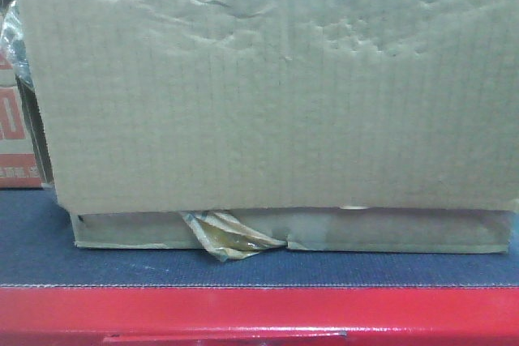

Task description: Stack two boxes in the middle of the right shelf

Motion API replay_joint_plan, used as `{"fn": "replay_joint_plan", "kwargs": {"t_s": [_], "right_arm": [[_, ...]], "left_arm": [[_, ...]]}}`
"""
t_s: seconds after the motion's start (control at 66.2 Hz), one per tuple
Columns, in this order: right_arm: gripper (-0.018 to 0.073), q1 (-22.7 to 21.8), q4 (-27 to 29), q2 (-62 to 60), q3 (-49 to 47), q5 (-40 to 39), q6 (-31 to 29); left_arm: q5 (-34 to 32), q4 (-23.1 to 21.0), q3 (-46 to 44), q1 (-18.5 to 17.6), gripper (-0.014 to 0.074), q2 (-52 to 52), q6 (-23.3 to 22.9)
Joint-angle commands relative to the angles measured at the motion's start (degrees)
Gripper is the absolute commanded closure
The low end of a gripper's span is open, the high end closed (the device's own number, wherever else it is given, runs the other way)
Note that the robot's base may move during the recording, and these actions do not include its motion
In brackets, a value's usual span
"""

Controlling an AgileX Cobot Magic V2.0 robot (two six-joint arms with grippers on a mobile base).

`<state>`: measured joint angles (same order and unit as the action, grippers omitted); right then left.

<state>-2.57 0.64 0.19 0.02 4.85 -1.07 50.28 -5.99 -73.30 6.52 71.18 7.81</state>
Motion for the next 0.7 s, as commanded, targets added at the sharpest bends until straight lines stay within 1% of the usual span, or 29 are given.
{"fn": "replay_joint_plan", "kwargs": {"t_s": [0.0,0.151,0.317,0.408,0.514,0.65,0.68], "right_arm": [[0.0721,-0.3,0.0,-0.2,0.0,-1.0,0.1],[0.0721,-0.3,0.0,-0.2,0.0,-1.0,0.1],[0.0721,-0.3,0.0,-0.2,0.0,-1.0,0.1],[0.0721,-0.3,0.0,-0.2,0.0,-1.0,0.1],[0.0721,-0.3,0.0,-0.2,0.0,-1.0,0.1],[0.0721,-0.3,0.0,-0.2,0.0,-1.0,0.1],[0.0721,-0.3,0.0,-0.2,0.0,-1.0,0.1]], "left_arm": [[4.6,-1.8,-5.6,2.6,0.0697,4.9,5.2],[7.3,-2.9,-11.1,6.0,0.0697,11.6,8.1],[7.4,-2.9,-11.7,6.3,0.0697,16.4,8.7],[7.2,-1.9,-11.7,6.3,0.0684,17.9,8.8],[7.1,-1.9,-11.7,6.2,0.0588,18.7,8.8],[6.0,-1.8,-11.7,6.2,0.0391,18.9,8.8],[5.7,-1.8,-11.7,6.2,0.0358,18.9,8.8]]}}
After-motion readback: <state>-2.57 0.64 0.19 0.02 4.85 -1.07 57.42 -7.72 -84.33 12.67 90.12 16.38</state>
